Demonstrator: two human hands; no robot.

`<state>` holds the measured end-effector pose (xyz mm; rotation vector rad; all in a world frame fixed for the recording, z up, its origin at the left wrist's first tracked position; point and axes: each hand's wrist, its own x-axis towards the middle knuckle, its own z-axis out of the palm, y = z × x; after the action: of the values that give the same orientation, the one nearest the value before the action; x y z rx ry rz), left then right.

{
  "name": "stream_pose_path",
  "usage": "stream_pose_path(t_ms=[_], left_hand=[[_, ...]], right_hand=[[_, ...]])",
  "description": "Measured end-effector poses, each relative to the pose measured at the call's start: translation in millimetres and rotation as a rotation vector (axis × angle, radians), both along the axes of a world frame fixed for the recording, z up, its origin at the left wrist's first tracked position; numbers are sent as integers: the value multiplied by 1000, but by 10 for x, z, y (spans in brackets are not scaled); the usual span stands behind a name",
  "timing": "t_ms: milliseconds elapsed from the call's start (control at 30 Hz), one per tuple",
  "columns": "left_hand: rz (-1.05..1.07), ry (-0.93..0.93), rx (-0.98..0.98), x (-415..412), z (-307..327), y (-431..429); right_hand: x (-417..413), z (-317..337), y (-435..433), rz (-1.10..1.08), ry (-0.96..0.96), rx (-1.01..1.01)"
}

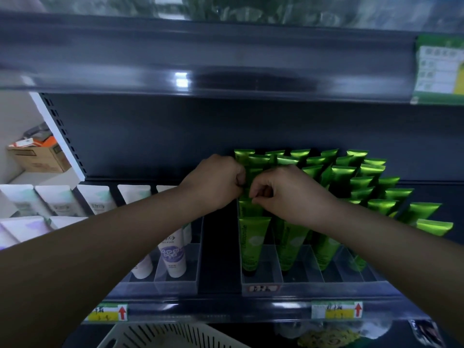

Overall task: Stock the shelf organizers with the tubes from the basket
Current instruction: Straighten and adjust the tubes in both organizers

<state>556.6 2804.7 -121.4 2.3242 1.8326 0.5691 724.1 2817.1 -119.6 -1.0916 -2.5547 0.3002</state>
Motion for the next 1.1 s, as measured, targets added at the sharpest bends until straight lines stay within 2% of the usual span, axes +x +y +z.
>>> stream_pose_path(t_ms=[267,400,500,700,833,1100], left_hand=[[8,-20,-48,-3,28,-32],[10,-19,-95,-65,136,10],[46,24,-133,-129,239,129],[71,8,-17,-71,283,331],[46,30,-22,17,160,413],[74,-41,-45,32,36,571]], right_hand=[[36,19,-35,2,82,-60],[101,98,-4,0,244,-103],[137,152,104,-56,312,-37],[140,192,350,-123,90,70],[105,167,435,-106,-71,84],[35,105,485,-94,-96,68]])
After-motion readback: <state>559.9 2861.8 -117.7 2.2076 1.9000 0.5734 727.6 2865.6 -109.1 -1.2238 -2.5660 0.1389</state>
